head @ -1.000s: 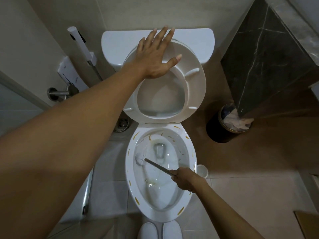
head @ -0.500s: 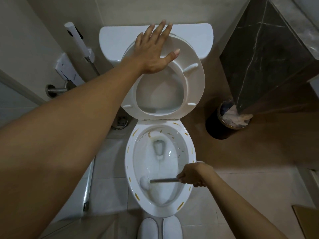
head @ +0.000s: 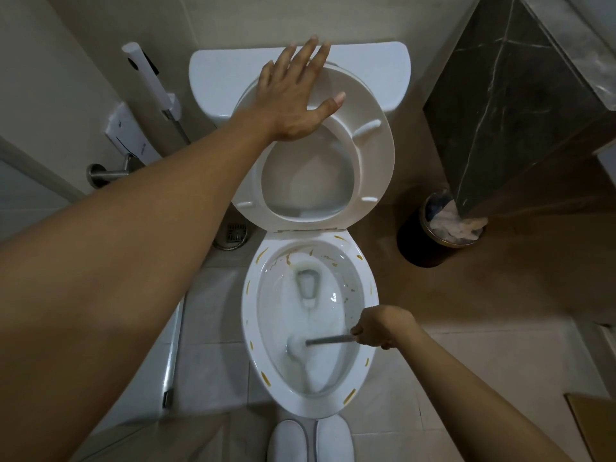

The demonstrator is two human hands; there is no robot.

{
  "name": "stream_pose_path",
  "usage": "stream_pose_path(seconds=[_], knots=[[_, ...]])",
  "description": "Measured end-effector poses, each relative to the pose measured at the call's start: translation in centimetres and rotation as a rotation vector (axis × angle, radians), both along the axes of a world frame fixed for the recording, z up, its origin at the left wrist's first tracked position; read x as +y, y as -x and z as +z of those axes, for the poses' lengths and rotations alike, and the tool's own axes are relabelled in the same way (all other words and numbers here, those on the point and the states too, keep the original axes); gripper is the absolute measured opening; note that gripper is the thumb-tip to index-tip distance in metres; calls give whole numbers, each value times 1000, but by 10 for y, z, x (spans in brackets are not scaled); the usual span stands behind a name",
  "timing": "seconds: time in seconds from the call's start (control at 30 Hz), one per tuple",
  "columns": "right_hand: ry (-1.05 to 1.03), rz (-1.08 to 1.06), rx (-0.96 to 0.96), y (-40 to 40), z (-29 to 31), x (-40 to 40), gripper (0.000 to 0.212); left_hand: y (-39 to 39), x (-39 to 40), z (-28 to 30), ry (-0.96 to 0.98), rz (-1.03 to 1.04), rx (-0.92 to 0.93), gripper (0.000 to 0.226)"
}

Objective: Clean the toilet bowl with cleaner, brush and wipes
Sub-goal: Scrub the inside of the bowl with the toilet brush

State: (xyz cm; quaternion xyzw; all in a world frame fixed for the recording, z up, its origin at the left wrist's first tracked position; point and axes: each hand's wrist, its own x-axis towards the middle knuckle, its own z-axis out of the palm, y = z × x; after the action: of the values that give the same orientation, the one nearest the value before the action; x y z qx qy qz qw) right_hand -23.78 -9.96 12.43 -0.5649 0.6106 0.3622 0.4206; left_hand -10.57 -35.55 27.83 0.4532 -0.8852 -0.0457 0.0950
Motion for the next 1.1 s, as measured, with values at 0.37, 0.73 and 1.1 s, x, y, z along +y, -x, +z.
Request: stream_pose_path(seconds=[0.37, 0.73, 1.1], knots=[[105, -76, 53, 0, -20, 8, 38, 0, 1, 0, 7, -1, 8, 75], [-65, -110, -52, 7, -4, -8, 39, 1, 2, 2, -7, -1, 5, 75], [257, -221, -222, -16, -24, -20, 40, 1, 2, 0, -3, 9, 15, 74]])
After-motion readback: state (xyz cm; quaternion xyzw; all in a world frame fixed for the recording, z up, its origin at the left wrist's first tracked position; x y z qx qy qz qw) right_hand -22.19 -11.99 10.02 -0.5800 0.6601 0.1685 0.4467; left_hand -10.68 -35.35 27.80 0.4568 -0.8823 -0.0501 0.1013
